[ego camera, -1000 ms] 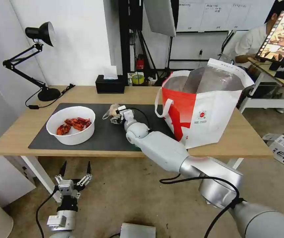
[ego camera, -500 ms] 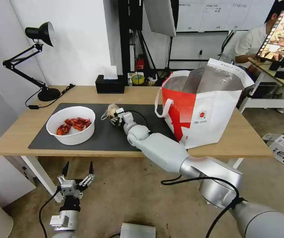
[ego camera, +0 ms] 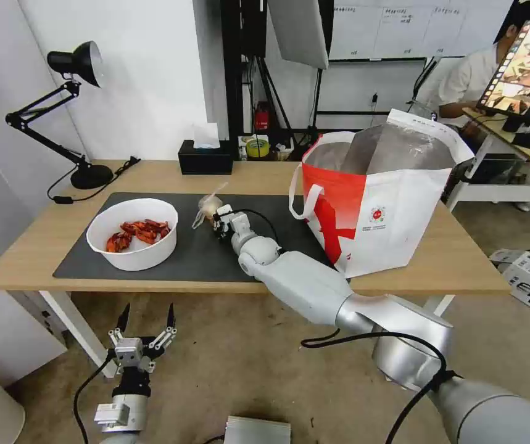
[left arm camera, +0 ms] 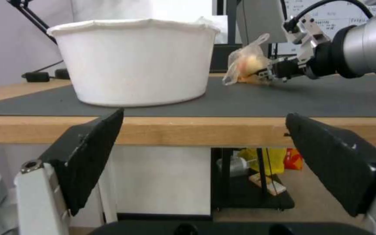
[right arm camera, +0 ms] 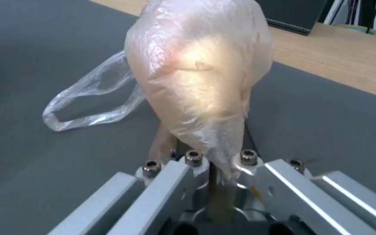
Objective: Pick up the trash from the table and place it into the takeout bag.
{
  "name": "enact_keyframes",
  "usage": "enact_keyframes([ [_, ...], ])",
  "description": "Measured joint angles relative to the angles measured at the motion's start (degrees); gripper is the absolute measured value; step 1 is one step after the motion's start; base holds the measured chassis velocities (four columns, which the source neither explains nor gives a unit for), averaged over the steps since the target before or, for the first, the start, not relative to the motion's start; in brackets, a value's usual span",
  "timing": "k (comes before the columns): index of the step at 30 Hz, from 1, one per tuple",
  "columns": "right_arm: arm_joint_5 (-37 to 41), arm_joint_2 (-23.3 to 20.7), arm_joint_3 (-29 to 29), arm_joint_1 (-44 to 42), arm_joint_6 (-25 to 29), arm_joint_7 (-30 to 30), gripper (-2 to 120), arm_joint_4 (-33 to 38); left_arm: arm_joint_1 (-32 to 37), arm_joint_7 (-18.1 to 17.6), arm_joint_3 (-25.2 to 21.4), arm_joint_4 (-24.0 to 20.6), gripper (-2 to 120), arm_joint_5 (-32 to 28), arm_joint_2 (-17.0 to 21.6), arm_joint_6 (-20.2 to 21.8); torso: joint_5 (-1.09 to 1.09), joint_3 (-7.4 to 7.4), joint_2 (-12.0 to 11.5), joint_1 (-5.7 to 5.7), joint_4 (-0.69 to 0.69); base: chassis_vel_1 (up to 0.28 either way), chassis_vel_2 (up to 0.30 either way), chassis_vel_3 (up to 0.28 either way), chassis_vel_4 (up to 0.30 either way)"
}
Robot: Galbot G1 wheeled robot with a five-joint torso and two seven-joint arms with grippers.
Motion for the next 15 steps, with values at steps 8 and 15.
enact_keyframes([
  [8,1.72,-3.09,-0.05,-0.90,-1.94,3.95,1,7.18,0.01,0.01,-0.33,0.40,100,0.02,0.11,-0.40,0.00,0.01,0.00,0.01,0.00,0.000,0.000,0.000,0.000],
  [15,4.56,-11.75,1.06,-2.82,-7.19,11.41,1,24.54,-0.12,0.01,-0.61,0.35,100,-0.02,0.35,-0.40,0.01,0.01,-0.01,0.01,-0.01,0.000,0.000,0.000,0.000],
])
